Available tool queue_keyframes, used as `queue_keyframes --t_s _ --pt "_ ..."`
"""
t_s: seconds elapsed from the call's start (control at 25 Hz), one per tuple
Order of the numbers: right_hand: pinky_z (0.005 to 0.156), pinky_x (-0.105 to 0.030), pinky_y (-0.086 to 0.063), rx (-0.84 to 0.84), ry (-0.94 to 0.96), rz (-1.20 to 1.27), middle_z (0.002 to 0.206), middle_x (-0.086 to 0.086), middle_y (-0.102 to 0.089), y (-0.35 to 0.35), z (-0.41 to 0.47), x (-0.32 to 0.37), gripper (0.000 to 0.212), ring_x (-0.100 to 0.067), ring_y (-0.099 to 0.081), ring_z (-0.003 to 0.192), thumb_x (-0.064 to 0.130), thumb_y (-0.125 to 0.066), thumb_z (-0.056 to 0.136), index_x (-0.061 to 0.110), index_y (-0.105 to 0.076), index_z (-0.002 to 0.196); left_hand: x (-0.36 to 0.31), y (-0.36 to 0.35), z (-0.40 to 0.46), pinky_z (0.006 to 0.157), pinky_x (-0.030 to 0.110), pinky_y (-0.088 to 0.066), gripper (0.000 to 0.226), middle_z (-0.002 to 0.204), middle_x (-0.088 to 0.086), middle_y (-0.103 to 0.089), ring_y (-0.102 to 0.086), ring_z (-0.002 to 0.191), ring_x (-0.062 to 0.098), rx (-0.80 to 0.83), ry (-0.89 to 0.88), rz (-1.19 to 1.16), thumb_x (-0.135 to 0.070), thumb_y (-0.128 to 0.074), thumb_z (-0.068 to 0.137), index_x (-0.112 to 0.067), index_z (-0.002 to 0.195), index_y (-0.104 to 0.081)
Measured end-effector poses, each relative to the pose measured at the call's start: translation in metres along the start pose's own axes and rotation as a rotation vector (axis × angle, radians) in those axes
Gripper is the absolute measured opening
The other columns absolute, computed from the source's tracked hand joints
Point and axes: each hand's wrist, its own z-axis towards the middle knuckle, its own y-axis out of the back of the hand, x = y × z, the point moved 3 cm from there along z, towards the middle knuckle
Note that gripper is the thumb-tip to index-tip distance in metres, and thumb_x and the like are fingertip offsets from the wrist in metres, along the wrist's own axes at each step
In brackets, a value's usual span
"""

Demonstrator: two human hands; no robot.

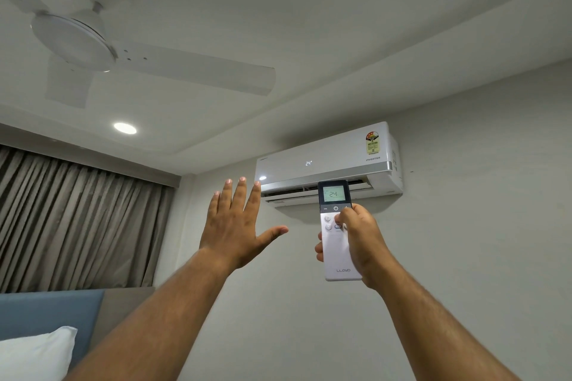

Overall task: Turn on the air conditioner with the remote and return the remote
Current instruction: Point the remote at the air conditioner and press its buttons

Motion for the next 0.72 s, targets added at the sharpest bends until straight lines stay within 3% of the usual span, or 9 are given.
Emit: queue_keyframes --t_s 0.72 --pt "0.049 -0.039 -0.057 -0.024 -0.013 -0.003 0.082 -0.027 -0.062 0.014 -0.005 0.000 0.008 -0.033 -0.066 0.048 0.012 -0.043 0.092 0.011 -0.052 0.094 -0.014 0.003 -0.004 0.119 0.052 0.002 0.104 0.164 0.012 0.009 0.013 0.149 0.034 -0.015 0.003 0.039 -0.091 0.006 0.067 -0.024 0.146 0.020"
